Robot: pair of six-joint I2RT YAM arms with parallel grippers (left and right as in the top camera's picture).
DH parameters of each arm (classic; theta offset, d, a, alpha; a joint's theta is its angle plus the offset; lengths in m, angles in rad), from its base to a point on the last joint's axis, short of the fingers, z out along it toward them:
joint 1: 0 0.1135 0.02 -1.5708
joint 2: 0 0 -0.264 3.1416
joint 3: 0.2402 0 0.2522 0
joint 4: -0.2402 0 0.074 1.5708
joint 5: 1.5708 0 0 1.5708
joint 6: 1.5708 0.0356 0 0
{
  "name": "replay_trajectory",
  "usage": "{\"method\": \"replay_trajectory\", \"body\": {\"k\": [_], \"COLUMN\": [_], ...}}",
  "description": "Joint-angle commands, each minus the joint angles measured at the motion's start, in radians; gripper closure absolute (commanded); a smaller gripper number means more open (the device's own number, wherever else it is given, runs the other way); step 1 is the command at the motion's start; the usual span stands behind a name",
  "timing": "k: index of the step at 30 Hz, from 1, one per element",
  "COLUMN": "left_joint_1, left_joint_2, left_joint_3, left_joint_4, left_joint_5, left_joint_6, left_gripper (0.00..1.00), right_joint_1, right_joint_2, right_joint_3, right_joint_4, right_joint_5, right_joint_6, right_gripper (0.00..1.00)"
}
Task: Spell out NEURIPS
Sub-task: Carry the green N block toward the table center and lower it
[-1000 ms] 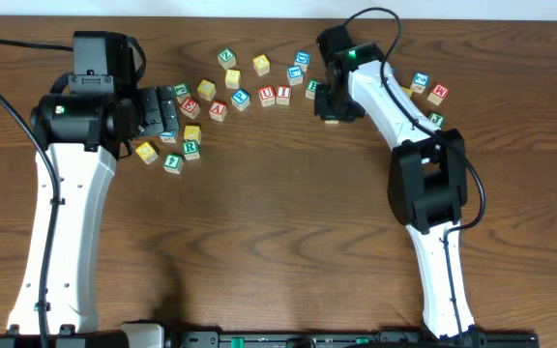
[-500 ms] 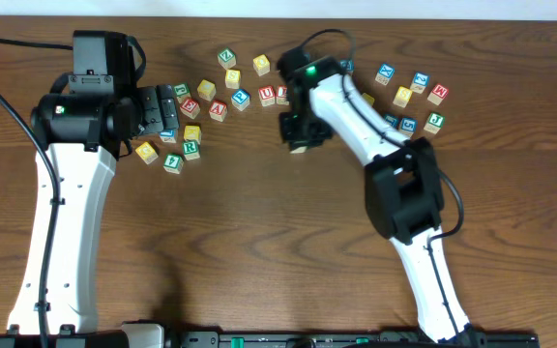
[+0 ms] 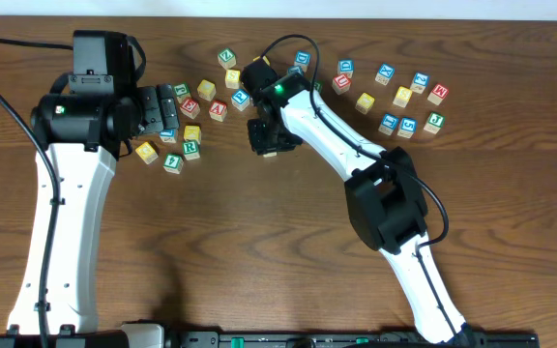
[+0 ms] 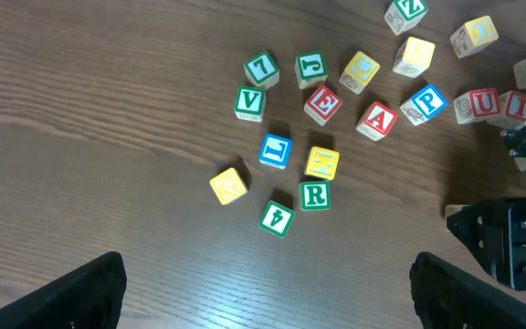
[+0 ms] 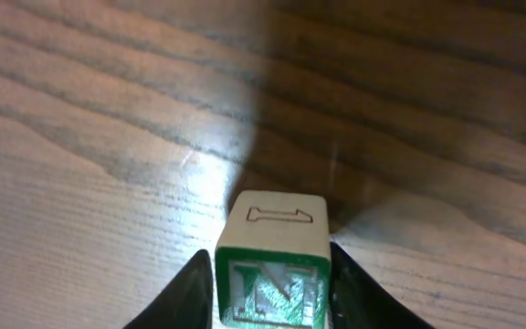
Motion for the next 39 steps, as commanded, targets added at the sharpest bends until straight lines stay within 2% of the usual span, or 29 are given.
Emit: {"method": "replay_trajectory", "body": {"k": [1,7,14,28,39], "left_joint_1": [0.002,0.002,0.002,0.002,0.002], "left_joint_2": [0.008,0.008,0.008,0.008,0.008], "left_joint_3": [0.005,0.005,0.005,0.005,0.005], "left_joint_4": [0.002,0.002,0.002,0.001,0.001], "left_joint_5": [-0.013,-0.013,-0.013,-0.013,-0.013], "left_joint_6": [-0.008,-0.008,-0.008,-0.008,-0.008], "left_gripper": [0.02,0.02,0.02,0.02,0.02], "right_joint_1": [0.020,0.030,0.030,0.030,0.030], "right_joint_2": [-0.006,-0.006,-0.006,-0.006,-0.006], "right_joint_3": [-0.001,-0.001,-0.001,-0.001,-0.001], "right_joint_4": [0.006,-0.018,-0.055,0.024,0.063], "right_joint_5": [0.042,0.052,0.044,0.045,0.063], "right_joint_6": [0.060,0.117,0.135,0.226,0.235], "right_gripper": [0.69,0.71,0.68,0.63,0.70]}}
